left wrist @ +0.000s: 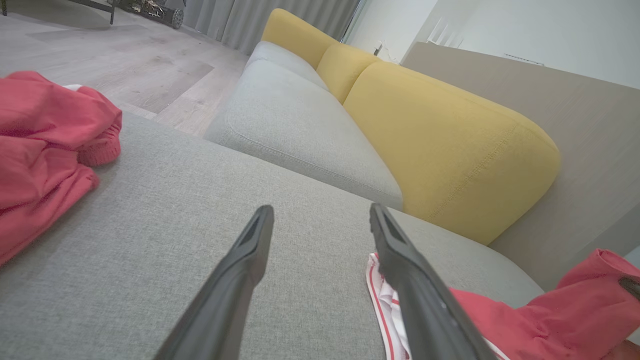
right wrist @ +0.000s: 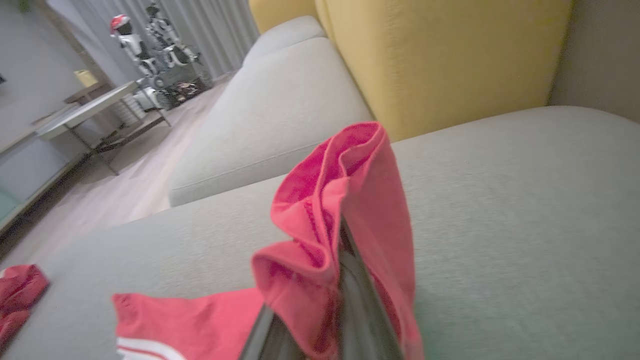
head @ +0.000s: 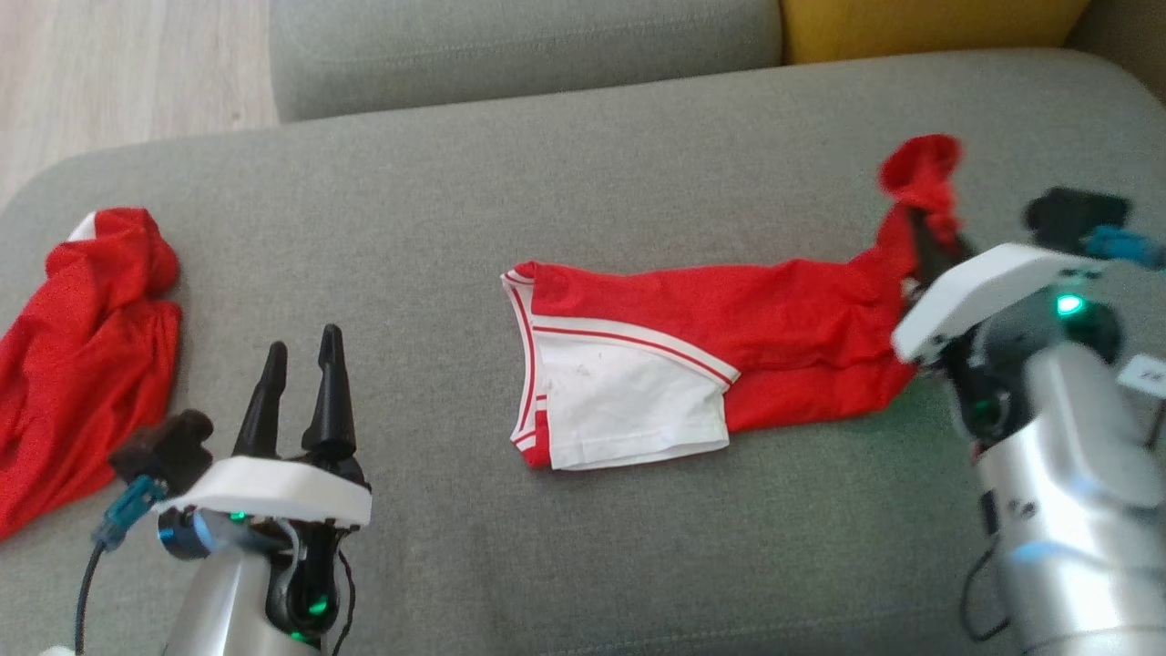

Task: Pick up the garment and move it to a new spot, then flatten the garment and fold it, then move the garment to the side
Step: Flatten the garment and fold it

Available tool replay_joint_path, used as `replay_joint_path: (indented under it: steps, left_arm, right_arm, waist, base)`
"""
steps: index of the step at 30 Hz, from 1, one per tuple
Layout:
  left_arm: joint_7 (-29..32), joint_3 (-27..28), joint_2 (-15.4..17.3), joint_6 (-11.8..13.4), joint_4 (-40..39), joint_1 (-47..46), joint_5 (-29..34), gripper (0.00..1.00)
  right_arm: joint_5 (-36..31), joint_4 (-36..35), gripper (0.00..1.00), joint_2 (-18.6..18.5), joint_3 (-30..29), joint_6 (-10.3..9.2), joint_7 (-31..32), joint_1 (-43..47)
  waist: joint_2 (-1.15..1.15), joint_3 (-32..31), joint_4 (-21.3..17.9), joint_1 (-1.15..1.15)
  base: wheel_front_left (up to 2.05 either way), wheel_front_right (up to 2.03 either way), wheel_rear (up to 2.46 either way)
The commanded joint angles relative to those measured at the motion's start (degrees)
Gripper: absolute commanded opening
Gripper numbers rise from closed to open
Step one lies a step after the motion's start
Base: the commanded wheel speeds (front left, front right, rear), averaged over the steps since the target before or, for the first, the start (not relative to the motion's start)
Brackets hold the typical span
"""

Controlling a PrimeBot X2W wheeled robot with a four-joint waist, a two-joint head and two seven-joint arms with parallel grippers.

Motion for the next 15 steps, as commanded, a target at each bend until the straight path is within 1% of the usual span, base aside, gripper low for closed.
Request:
replay_joint_path:
  steps: [1,5,8,11,15]
  left_arm:
    - [-0.44,1.73,0.73,0.20,-2.01,-1.25,-0.27,1.00]
    - [-0.44,1.63,0.73,0.36,-2.26,-0.55,-0.62,1.00]
    - [-0.44,1.34,0.73,0.39,-2.34,-0.46,-0.74,1.00]
    - [-0.44,0.89,0.73,0.40,-2.28,-0.78,-0.94,1.00]
    - [-0.44,-0.18,0.73,0.41,-2.04,-1.23,-1.57,1.00]
  right_arm:
    - [0.80,-3.86,0.00,1.33,2.08,0.11,0.91,-0.18]
    - [4.35,-10.09,0.00,2.84,5.33,0.11,3.50,2.42]
    - [9.65,-12.75,0.00,2.95,10.56,0.11,3.50,4.08]
    - [13.78,-12.98,0.00,2.97,15.18,0.11,1.24,4.48]
    - [18.81,-10.33,0.00,2.98,20.65,0.11,-2.80,3.59]
  waist:
    - [0.00,-0.60,0.03,0.00]
    - [0.00,-1.09,0.41,0.00]
    - [0.00,-0.93,1.00,0.00]
    - [0.00,-0.42,1.91,0.00]
    - [0.00,0.53,3.60,0.00]
  base:
    - [0.00,0.00,0.00]
    - [0.00,0.00,0.00]
    - [0.00,0.00,0.00]
    - [0.00,0.00,0.00]
    - [0.00,0.00,0.00]
